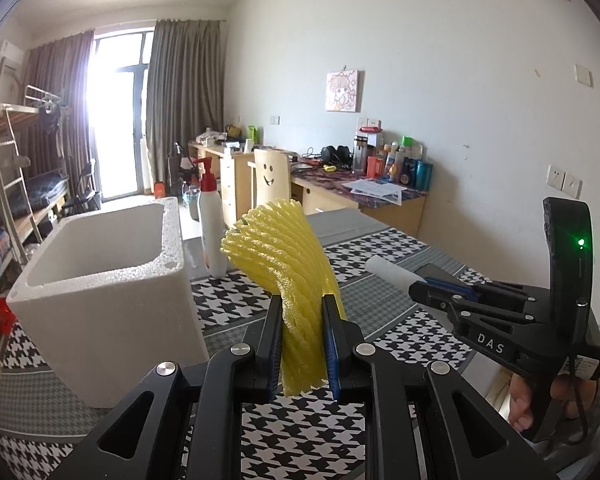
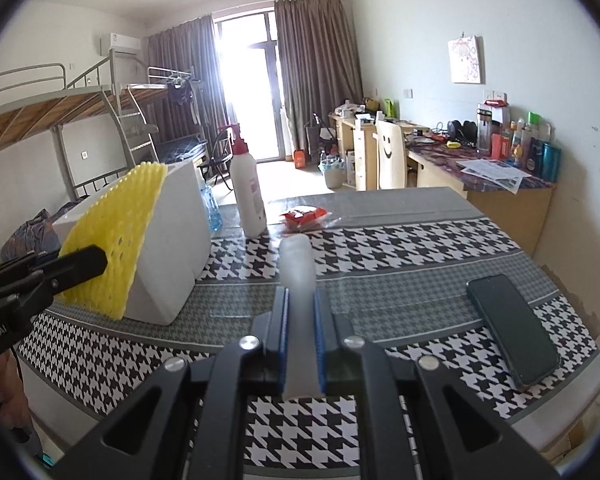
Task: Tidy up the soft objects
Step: 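Carry the mesh sleeve with the left tool while the right tool carries the foam tube to the foam box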
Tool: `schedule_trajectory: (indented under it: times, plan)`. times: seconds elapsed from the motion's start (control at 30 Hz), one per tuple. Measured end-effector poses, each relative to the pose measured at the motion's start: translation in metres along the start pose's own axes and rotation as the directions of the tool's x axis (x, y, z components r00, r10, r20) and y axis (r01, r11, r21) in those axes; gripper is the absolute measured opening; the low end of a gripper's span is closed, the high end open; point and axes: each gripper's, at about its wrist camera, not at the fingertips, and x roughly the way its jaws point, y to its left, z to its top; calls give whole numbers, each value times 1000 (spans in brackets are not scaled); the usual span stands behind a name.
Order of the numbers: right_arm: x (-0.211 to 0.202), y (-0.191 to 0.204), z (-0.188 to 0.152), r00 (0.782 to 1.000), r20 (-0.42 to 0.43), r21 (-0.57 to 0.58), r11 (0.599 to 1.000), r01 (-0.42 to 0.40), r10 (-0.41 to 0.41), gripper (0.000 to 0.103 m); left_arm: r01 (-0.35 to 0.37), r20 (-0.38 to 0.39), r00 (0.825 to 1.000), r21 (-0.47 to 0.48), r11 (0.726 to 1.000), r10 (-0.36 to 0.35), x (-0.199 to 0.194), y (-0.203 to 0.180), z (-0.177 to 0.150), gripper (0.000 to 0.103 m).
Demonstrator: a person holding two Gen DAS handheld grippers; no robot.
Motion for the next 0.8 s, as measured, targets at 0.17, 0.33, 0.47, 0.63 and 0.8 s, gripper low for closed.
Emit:
schedule_trajectory:
  times: [0.17, 0.33, 0.47, 0.63, 0.8]
  plan:
    - [-2, 1, 4, 1000, 13, -5, 1000, 1, -1, 14, -1, 11, 1000, 1, 1000, 1, -1, 2, 5, 19]
    - [-4, 2, 9, 1000, 26, -7, 1000, 6, -6, 14, 2, 12, 1000, -1, 1000, -2, 1, 7, 9, 19]
    - [-5, 1, 13, 999, 35, -6, 1000, 9, -9, 14, -6, 19, 1000, 6, 1000, 6, 1, 8, 13, 19]
    - [-4, 3, 20, 999, 47, -12, 1000, 7, -7, 14, -13, 41, 999, 19, 1000, 12, -2, 9, 22, 19]
    - [-5, 5, 27, 998, 61, -18, 1000, 5, -3, 15, -16, 45, 999, 17, 1000, 15, 0, 10, 25, 19]
